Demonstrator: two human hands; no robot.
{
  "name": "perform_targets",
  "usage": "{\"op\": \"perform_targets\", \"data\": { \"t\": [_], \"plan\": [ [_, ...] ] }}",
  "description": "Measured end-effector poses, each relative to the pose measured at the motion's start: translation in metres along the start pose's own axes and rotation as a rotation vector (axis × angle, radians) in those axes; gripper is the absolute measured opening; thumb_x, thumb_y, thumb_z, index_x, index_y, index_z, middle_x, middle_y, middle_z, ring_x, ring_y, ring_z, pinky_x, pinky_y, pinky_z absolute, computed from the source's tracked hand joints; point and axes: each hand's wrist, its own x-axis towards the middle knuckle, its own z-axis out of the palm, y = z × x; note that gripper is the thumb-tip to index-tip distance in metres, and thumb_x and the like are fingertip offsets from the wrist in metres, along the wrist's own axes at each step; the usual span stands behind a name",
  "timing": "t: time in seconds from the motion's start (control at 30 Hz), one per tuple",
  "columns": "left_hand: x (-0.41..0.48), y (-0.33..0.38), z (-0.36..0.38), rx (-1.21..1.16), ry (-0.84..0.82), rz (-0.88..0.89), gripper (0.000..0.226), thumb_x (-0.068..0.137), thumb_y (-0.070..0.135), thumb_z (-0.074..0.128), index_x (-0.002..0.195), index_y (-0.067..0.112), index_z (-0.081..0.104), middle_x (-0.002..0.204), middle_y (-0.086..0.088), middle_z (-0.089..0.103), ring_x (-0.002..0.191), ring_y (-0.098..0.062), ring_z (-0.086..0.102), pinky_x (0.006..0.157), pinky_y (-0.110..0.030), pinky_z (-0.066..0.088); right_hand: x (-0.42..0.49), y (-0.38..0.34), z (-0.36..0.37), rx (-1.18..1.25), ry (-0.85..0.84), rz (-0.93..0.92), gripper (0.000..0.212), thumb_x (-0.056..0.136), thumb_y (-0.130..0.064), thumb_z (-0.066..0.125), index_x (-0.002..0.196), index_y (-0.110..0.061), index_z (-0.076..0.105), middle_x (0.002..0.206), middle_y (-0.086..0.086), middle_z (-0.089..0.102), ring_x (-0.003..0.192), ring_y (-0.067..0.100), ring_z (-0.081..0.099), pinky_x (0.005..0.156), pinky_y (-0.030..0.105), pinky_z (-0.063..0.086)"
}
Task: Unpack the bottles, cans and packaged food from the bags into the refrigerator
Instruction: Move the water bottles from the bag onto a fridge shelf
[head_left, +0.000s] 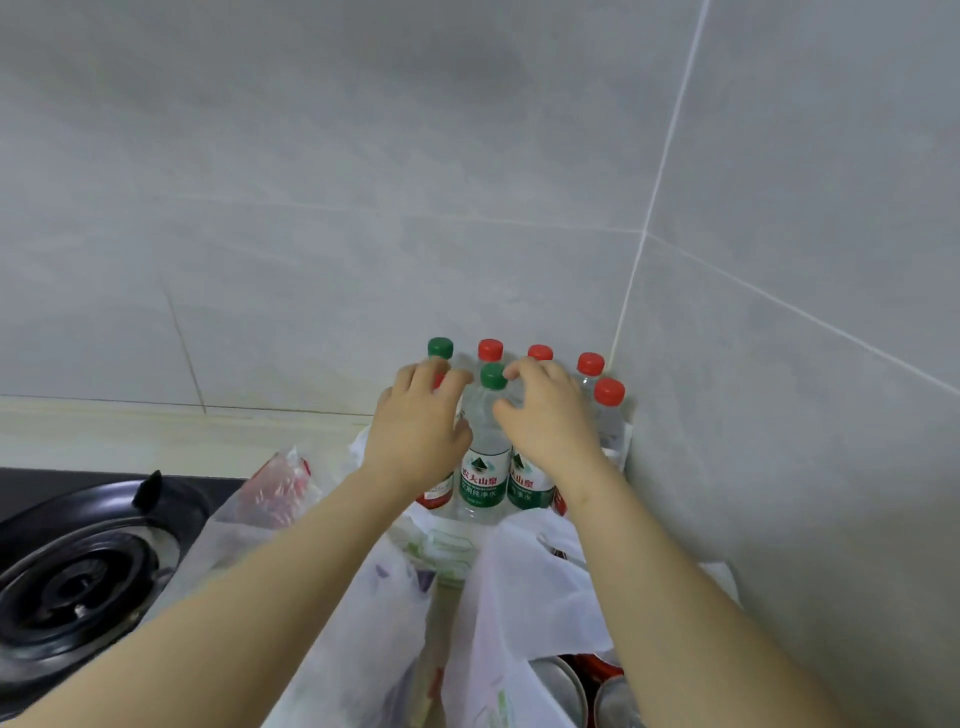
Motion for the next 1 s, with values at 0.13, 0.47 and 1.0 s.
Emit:
{"op": "perform_targets", "data": {
  "t": [0.13, 0.47, 1.0],
  "plan": [
    [0.022, -0.016, 0.011, 0.024, -0.026, -0.075, 0.055, 0.078, 0.015, 0.065, 0.131, 0.01, 0.048, 0.139, -0.011, 0.043, 0.126, -0.034, 0.042, 0.091, -0.046, 0.043, 0.026, 0.002, 0.013, -0.114, -0.052, -0.036, 0.047, 0.091, -0.024, 0.046, 0.137, -0.02, 0.038, 0.144, 0.005, 0.034, 0.133, 0.026, 0.028, 0.107, 0.039, 0.025],
    [0.041, -0.035, 0.027, -0.154, -0.255, -0.26, 0.044, 0.097, 0.028, 0.04, 0.138, 0.013, 0.035, 0.14, -0.004, 0.041, 0.123, -0.027, 0.042, 0.099, -0.045, 0.041, 0.053, 0.006, 0.034, -0.302, -0.157, -0.096, 0.052, 0.095, -0.022, 0.037, 0.146, -0.016, 0.026, 0.153, 0.005, 0.026, 0.143, 0.024, 0.015, 0.116, 0.038, 0.008],
    [0.015, -0.035, 0.028, -0.834, -0.107, -0.575, 0.032, 0.077, 0.012, 0.071, 0.102, 0.022, 0.053, 0.093, 0.0, 0.06, 0.084, -0.019, 0.055, 0.077, -0.028, 0.043, 0.019, 0.014, 0.044, 0.425, -0.111, 0.014, 0.029, 0.09, -0.014, 0.056, 0.117, -0.024, 0.052, 0.099, -0.005, 0.055, 0.081, 0.006, 0.05, 0.067, 0.014, 0.039]
  ]
}}
